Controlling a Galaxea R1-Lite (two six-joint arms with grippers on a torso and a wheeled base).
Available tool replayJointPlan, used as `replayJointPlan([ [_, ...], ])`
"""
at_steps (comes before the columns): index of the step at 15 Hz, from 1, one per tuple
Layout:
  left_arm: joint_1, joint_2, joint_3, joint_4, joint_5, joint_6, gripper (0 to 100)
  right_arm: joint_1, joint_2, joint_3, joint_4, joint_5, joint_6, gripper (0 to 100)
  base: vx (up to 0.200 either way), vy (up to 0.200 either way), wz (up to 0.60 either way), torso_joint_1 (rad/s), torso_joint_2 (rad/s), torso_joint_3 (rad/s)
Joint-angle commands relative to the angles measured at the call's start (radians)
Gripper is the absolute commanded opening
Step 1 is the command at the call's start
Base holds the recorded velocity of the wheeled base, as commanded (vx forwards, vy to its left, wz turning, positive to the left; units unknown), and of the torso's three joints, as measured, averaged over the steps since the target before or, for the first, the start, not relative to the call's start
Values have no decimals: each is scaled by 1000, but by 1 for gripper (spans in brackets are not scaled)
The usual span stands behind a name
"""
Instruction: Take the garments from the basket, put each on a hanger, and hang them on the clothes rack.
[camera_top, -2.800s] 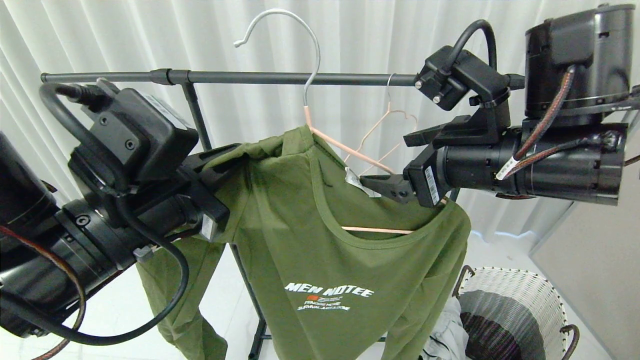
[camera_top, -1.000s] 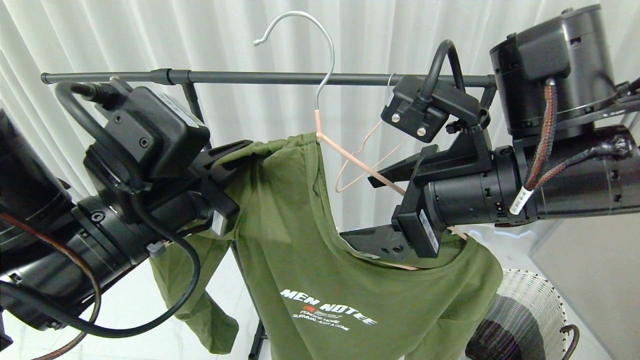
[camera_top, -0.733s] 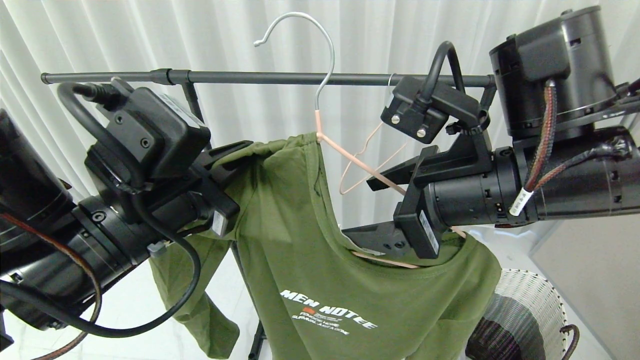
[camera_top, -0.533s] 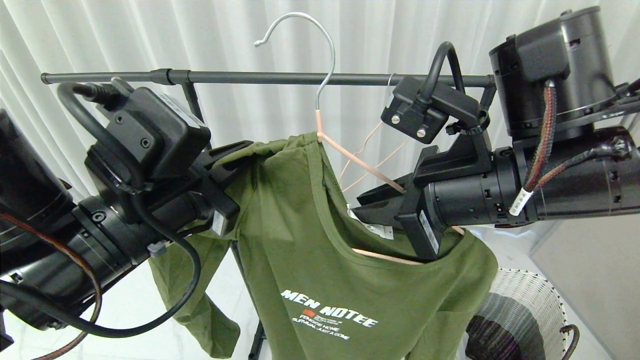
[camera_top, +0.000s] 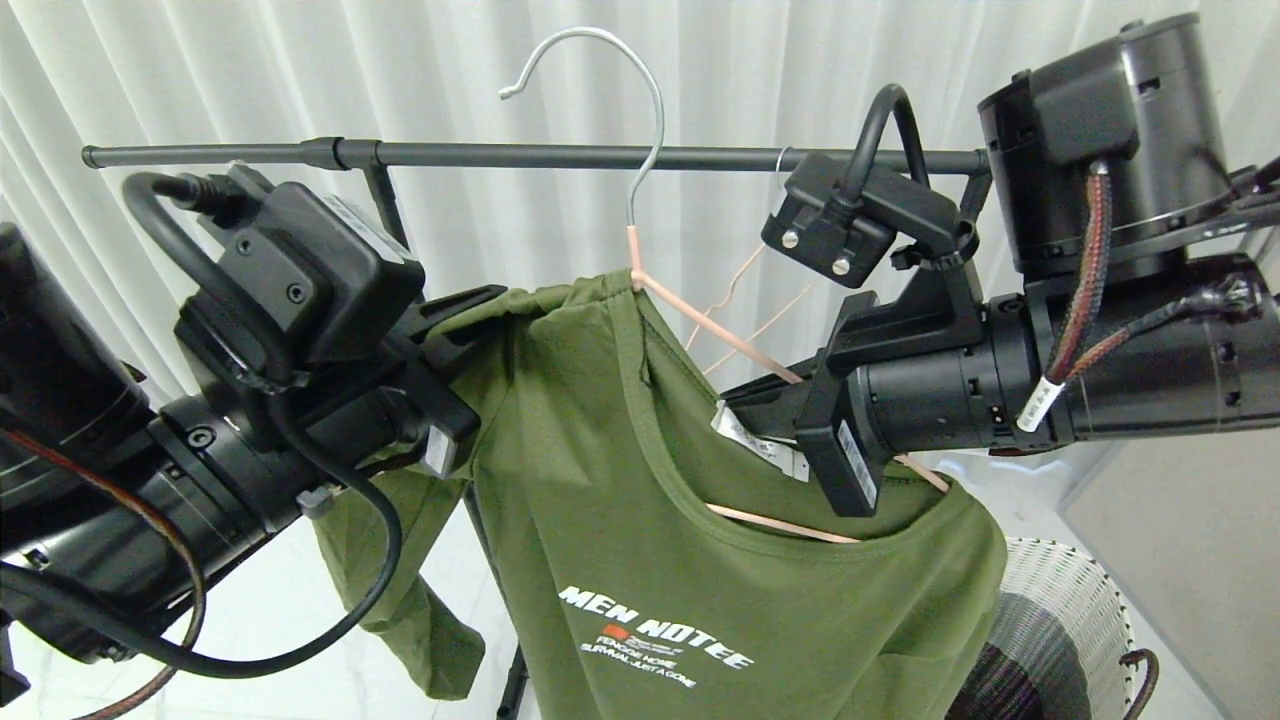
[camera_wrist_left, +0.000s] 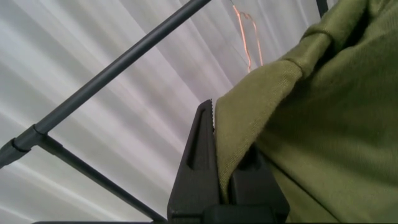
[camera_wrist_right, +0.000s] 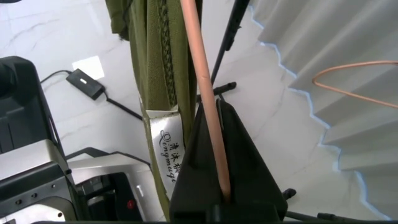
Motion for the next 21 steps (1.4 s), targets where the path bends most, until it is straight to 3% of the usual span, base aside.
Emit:
replayJointPlan([
  [1,0,1,0,0,2,2,100,0,-3,1,-1,0,-1,0,0,0,0,0,0,0],
  [7,9,-3,49,0,2,3,100,-4,-19,13,-2,-3,7,0,0,0,0,0,0,0],
  [13,22,-35,127,-1,2,-5,100,-61,-46,30,-7,-4,6,0,0,0,0,0,0,0],
  [15,74,-51,178,-1,1,-17,100,-67,-66,30,-9,-3,3,0,0,0,0,0,0,0],
  [19,196,-40,259,-1,-4,-153,100,-67,-117,59,-15,5,3,0,0,0,0,0,0,0],
  [21,255,-14,302,-1,-61,-204,100,-64,-146,100,-67,10,4,0,0,0,0,0,0,0],
])
